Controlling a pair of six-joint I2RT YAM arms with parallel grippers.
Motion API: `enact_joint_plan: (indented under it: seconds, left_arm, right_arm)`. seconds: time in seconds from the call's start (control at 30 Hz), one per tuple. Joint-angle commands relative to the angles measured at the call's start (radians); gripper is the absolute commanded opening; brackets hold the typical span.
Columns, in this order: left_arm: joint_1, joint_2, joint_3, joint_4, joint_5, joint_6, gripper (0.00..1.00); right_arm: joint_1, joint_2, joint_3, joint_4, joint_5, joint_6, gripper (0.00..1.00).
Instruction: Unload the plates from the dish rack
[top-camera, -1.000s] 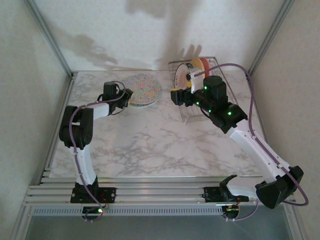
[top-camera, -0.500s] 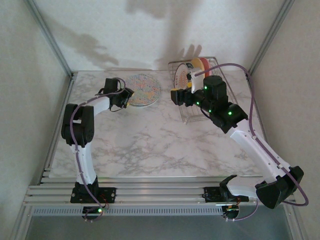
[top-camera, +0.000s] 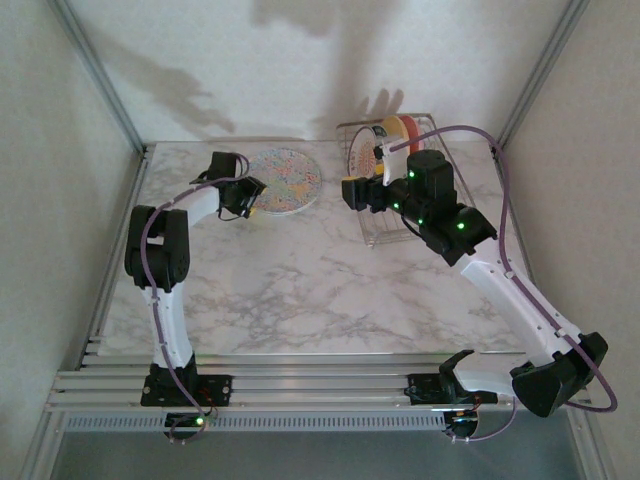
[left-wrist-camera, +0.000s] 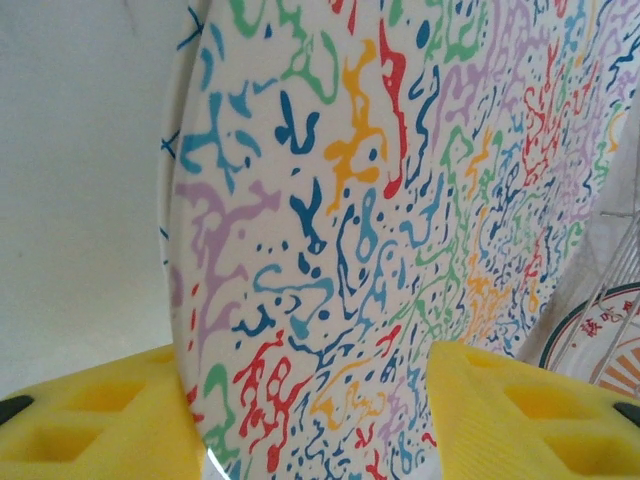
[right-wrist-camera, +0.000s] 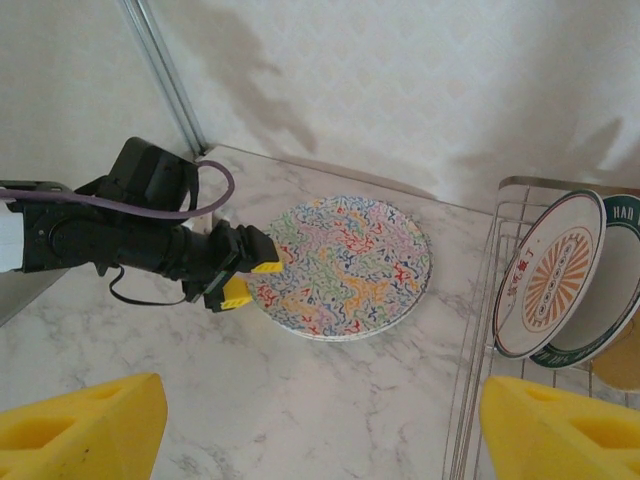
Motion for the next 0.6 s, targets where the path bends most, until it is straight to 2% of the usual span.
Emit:
enact_joint_plan:
  seconds: [0.0,0.37,0.43,0.57]
  left_arm:
    - [0.007,0.021,0.034,-0.045,-0.026,0.024,0.57]
    - [0.004,-0.002,0.041,-0.089,-0.067,0.024,0.59]
    - [0.002,-0.026,0.027,-0.093,-0.083,0.016,0.62]
    - [-0.013,-0.098,-0.013,-0.085,-0.105,-0.003,0.69]
  right_arm:
    - [0.009,0.009,0.028,0.004,0.009,0.009,0.82]
    - [0.009,0.014,0.039,-0.006,0.041,0.011,0.82]
    - [0.008,0.022,0.055,-0.024,0.09,0.01,0.82]
    - [-0.01,0.084,0.144,-0.158,0.294,0.02,0.82]
